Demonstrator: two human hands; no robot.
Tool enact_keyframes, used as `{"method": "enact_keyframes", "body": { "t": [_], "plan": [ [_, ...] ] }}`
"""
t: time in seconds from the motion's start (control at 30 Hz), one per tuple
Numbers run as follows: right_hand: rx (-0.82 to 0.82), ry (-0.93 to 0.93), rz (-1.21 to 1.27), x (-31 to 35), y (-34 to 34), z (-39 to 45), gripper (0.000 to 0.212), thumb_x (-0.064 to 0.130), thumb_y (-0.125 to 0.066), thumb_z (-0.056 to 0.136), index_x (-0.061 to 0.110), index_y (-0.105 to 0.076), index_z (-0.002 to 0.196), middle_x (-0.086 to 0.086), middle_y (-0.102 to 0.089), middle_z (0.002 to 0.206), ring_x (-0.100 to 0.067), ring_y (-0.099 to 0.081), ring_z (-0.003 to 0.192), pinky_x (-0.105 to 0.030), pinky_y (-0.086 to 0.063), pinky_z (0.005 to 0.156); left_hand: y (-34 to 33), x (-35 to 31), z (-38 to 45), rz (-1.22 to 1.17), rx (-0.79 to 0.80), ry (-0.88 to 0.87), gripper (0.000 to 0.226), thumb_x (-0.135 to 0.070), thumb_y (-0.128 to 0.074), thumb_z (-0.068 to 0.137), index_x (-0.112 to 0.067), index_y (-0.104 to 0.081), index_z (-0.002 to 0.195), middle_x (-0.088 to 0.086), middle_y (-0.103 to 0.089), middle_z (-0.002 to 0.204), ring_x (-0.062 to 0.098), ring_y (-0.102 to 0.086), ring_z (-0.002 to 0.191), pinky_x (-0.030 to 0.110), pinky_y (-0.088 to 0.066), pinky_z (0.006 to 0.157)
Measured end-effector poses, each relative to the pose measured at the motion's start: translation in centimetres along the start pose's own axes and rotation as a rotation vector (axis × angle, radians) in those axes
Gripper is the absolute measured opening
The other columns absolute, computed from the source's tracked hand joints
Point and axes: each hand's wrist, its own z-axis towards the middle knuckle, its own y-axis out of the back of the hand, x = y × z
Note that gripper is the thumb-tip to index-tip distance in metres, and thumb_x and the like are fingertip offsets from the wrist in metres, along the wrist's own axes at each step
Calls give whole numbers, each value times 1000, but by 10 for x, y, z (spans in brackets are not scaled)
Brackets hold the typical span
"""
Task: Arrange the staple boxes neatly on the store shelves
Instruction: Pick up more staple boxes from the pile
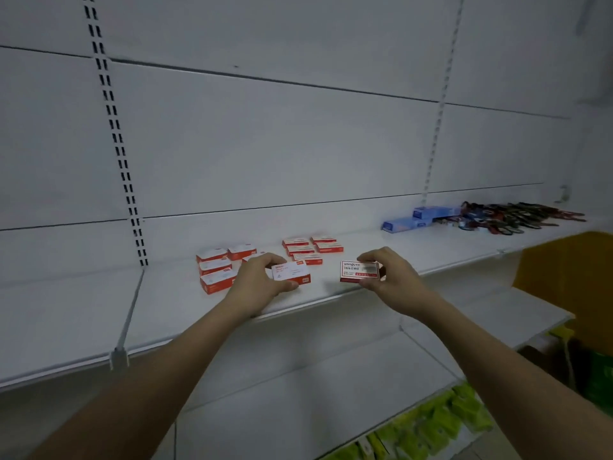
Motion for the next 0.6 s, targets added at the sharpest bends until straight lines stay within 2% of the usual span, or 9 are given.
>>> {"method": "enact_keyframes", "body": {
  "t": [0.1,0.17,0.27,0.4,0.6],
  "plan": [
    [48,56,68,-29,-13,35,41,19,-65,90,18,-52,129,2,-51,125,-8,-49,105,-10,-42,71,-18,1,10,54,-90,88,52,-24,-79,77,-18,-58,124,0,-57,131,20,-55,115,12,-46,66],
    [98,84,113,-46,-16,52,40,18,-65,90,18,-53,128,3,-51,124,-10,-50,106,-13,-42,77,-30,-2,14,99,-137,150,53,-24,-78,79,-17,-57,127,1,-54,135,20,-51,121,9,-43,65],
    [165,131,151,-70,-15,77,40,16,-66,89,17,-54,127,2,-52,123,-14,-53,110,-16,-40,84,-42,-7,22,146,-217,216,55,-25,-78,79,-17,-56,129,3,-54,135,19,-52,119,12,-41,72],
    [196,188,158,-91,-13,113,42,18,-65,90,18,-52,130,2,-51,127,-10,-50,107,-18,-42,89,-55,-9,27,163,-316,300,54,-24,-76,80,-16,-54,130,4,-53,135,21,-53,120,16,-43,77],
    [253,225,143,-107,-32,138,41,24,-65,90,19,-53,129,1,-52,130,-17,-53,116,-31,-45,100,-58,-12,36,245,-337,329,53,-27,-76,80,-16,-55,128,2,-55,134,16,-52,115,21,-38,85]
  ]
}}
